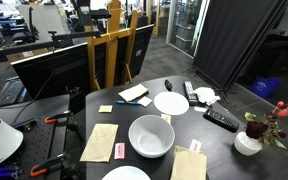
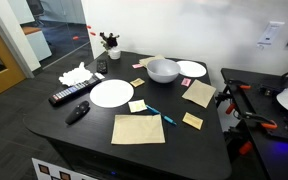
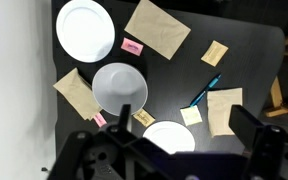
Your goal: Put the blue pen in the grey bowl
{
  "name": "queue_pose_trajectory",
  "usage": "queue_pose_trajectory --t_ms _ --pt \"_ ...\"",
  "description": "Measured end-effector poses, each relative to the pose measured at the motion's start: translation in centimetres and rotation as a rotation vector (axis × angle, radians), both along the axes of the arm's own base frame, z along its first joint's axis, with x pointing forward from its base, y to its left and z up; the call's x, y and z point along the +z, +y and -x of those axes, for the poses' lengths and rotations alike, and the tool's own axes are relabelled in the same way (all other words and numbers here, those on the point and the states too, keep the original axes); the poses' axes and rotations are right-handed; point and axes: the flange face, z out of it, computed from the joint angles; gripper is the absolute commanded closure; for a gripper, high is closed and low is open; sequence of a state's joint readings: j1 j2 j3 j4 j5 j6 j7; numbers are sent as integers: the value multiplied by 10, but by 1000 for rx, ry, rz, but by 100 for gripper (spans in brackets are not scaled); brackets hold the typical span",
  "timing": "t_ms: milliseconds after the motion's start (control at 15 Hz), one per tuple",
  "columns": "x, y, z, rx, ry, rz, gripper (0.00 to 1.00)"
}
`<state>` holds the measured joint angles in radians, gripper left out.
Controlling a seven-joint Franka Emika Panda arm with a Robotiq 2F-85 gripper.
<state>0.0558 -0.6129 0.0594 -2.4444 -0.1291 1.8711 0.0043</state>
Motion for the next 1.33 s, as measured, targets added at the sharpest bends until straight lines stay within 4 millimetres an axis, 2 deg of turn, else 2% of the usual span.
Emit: queue_pose_trajectory --t_ms 333,733,933,1333 --pt "-27 29 -20 -102 -78 -42 0" --pt "-58 62 -33 -300 -103 -68 0" --pt "-78 70 -45 -380 -109 -117 0" --pt "-135 75 -71 -541 -129 -243 0"
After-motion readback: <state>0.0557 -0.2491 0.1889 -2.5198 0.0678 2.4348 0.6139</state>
